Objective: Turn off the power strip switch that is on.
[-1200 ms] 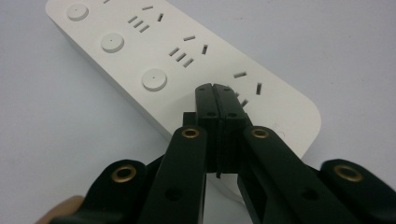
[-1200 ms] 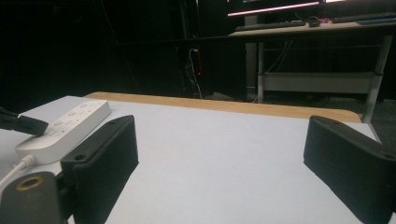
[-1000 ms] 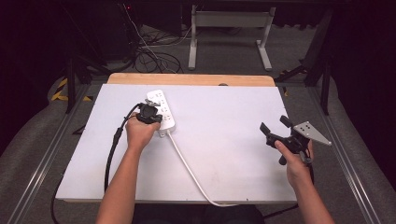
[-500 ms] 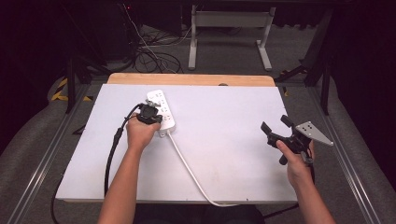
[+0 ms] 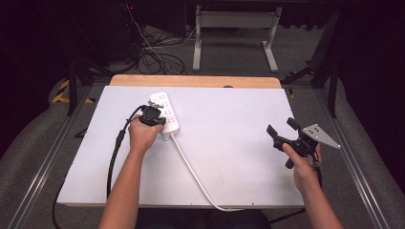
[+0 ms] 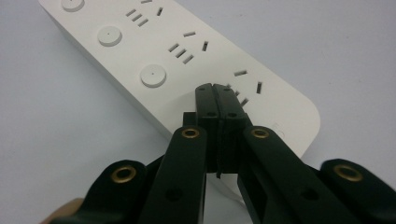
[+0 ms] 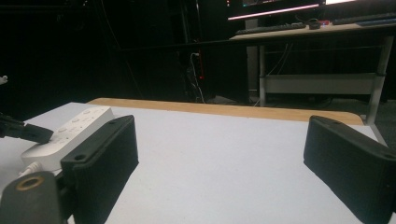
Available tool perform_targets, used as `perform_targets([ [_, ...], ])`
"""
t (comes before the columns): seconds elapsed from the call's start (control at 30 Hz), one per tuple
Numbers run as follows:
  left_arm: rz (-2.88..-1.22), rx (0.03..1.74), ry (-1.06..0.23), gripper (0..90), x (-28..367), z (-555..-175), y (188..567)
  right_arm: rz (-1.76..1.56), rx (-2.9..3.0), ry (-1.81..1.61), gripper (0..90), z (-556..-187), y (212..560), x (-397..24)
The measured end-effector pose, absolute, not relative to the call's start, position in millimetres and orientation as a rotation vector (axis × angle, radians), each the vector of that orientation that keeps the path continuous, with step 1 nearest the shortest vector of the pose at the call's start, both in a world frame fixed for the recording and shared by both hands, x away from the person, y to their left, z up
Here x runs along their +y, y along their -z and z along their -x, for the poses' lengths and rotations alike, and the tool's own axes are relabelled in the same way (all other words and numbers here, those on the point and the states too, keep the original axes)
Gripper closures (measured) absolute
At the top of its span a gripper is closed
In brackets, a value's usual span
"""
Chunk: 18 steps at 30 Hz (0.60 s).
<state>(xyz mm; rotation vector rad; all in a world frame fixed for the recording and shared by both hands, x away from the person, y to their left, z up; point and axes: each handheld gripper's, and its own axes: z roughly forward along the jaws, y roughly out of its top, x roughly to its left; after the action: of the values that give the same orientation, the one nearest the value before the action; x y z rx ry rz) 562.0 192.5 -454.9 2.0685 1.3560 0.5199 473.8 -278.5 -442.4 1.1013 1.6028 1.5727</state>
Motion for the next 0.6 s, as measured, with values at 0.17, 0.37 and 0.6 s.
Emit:
perform_targets([
  [0.17, -2.069, 1.356, -0.518, 90.0, 192.7, -562.1, 454.8, -1.102, 1.602, -1.574, 10.2, -473.7, 442.3, -278.4],
  [0.37, -2.066, 1.355, -0.514, 90.0, 193.4, -562.5, 454.8, -1.101, 1.602, -1.576, 10.2, -473.7, 442.4, -278.2],
  [0.6, -2.074, 1.345, -0.512, 90.0, 194.5, -563.5, 453.9, -1.106, 1.600, -1.578, 10.2, -473.5, 442.3, -278.6],
])
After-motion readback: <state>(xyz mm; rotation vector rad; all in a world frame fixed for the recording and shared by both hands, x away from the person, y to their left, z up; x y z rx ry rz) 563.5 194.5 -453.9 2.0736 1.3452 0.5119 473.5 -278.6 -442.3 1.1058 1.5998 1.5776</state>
